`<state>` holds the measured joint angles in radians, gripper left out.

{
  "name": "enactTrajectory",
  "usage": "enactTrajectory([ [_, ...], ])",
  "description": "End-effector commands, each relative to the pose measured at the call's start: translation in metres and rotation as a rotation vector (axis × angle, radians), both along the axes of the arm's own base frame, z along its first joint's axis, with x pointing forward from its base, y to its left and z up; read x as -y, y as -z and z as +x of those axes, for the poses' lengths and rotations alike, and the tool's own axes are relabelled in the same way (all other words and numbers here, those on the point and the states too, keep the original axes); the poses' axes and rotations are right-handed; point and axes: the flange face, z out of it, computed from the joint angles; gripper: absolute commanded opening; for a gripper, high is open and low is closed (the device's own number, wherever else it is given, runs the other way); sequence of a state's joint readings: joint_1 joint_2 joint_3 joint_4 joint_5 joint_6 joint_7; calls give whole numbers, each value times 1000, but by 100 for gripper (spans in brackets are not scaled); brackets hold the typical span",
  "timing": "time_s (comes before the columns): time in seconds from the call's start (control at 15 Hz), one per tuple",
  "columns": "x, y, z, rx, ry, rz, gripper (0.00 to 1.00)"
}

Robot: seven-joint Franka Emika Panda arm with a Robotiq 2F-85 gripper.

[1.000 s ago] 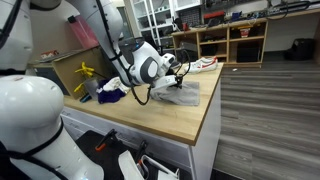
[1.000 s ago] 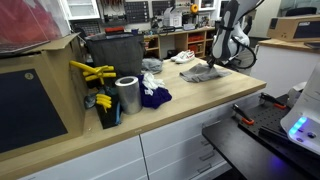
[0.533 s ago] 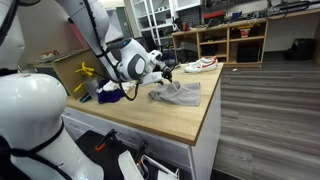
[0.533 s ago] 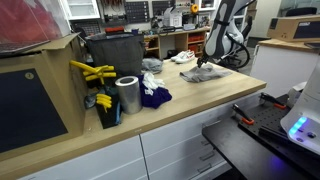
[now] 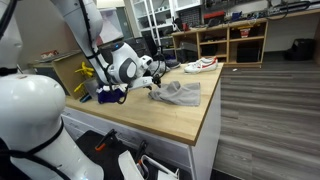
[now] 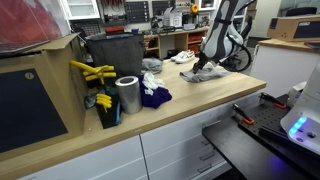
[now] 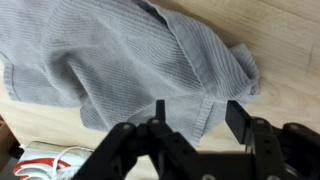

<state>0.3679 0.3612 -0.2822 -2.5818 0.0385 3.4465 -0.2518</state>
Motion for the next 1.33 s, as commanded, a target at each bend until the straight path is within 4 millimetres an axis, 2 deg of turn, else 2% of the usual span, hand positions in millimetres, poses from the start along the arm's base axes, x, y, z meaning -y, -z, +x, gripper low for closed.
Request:
enactTrajectory([
  [0.0, 5, 0, -4, -16, -9, 9, 35],
  [0.2, 3, 5, -4, -14, -25, 23, 11],
  [0.33, -1, 15, -6, -20, -39, 36, 0],
  [0.4, -2, 21, -6, -22, -48, 36, 0],
  [0.6, 1, 19, 9, -23, -72, 15, 0],
  [0.87, 7, 26, 18, -24, -79, 0, 0],
  [1.07, 11, 37, 16, -45, -79, 0, 0],
  [1.27, 15, 59, 4, -96, -65, 17, 0],
])
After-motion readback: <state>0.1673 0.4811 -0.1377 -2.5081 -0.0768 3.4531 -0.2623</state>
